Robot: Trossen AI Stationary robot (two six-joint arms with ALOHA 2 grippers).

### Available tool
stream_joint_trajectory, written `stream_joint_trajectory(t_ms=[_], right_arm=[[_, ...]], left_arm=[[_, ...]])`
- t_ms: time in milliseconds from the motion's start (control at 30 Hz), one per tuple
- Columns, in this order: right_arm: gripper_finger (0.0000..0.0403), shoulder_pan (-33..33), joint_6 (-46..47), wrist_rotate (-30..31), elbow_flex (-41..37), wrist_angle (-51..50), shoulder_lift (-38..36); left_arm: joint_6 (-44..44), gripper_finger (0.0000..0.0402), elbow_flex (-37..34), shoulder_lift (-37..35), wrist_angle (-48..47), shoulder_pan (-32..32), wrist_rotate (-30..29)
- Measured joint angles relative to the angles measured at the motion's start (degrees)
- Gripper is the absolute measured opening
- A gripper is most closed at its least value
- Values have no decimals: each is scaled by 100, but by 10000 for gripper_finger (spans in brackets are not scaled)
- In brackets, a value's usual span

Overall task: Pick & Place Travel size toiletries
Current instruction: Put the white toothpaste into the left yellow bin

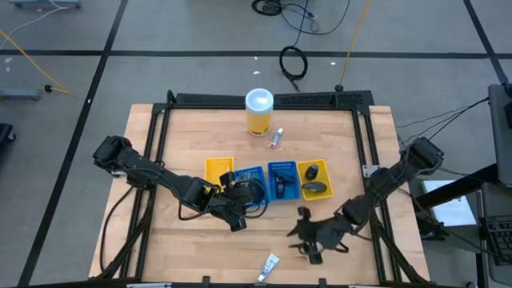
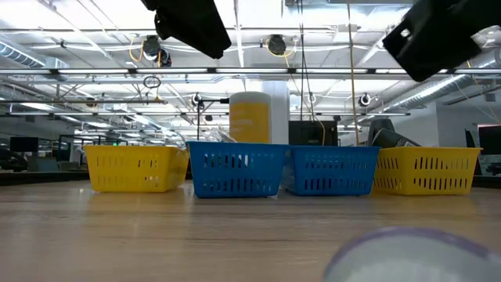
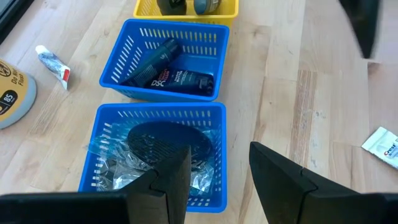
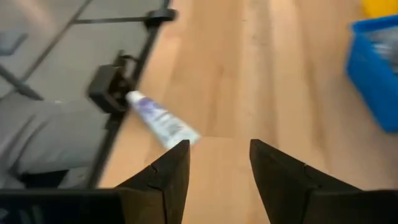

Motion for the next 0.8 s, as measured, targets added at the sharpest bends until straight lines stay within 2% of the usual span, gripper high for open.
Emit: stream_joint_trajectory(t_ms=[200, 433, 800], right_arm=[[159, 362, -232, 0, 1, 873, 673], [159, 440, -577, 13, 17, 1871, 1475], [159, 440, -998, -12, 656, 2061, 2403]], left_arm=[[-1, 161, 0, -1, 19, 2, 3], [-1, 161, 0, 1, 35, 0, 5], [-1, 161, 0, 1, 39, 0, 5]])
